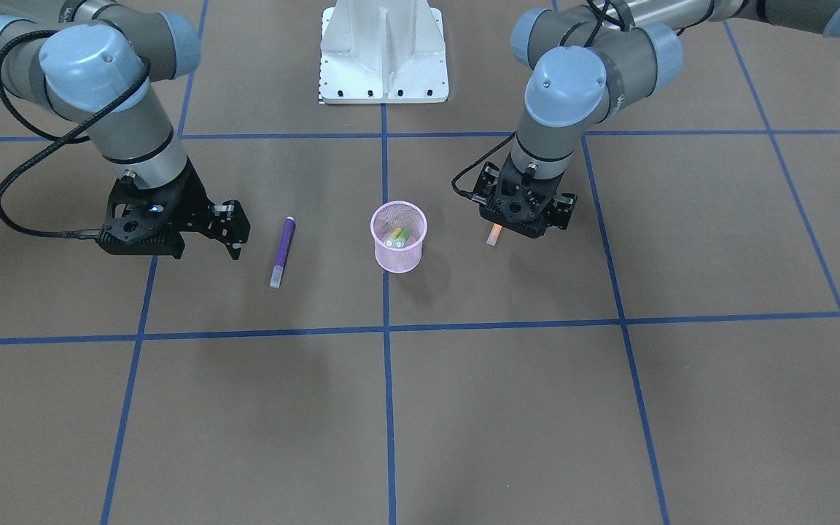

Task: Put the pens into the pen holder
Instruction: 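Grasp the orange marker with the left gripper while the right gripper withdraws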

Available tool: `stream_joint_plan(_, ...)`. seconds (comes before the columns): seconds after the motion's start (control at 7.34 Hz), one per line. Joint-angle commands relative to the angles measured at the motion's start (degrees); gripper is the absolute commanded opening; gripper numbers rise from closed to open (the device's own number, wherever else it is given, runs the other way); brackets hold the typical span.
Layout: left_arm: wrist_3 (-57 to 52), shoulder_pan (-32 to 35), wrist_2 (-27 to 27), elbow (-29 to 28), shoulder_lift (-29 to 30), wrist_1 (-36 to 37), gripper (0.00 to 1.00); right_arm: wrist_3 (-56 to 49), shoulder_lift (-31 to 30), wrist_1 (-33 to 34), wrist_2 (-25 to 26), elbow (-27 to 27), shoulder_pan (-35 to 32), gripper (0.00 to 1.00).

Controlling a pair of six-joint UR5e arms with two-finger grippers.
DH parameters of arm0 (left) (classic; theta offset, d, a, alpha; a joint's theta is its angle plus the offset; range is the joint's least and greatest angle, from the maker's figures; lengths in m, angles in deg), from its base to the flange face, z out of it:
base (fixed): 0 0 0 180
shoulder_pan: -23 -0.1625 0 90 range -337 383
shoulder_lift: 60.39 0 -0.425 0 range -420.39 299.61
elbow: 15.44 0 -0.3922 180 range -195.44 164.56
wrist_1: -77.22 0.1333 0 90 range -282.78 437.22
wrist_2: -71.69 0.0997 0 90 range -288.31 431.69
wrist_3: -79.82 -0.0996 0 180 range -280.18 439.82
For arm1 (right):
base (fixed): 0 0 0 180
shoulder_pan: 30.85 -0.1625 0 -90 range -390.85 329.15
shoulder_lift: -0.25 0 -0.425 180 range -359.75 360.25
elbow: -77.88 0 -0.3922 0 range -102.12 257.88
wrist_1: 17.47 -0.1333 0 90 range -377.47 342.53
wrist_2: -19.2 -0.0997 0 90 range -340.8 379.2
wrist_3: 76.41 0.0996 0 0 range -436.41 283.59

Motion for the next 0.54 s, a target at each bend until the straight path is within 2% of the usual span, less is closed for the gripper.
stream_joint_plan(0.0,-0.69,-2.19,0.03,-2.73,0.36,-0.09,0.90,-1.39,-0.42,0.05,-1.15,0.19,-0.44,0.86)
stream_joint_plan(0.27,-1.13,-2.19,0.03,-3.26,0.54,-0.09,0.68,-1.39,-0.33,-0.04,-1.15,0.19,-0.35,0.87)
stream_joint_plan(0.41,-1.75,-2.10,0.03,-3.35,0.62,0.00,0.64,-1.31,-0.42,-0.04,-1.15,0.19,-0.44,0.87)
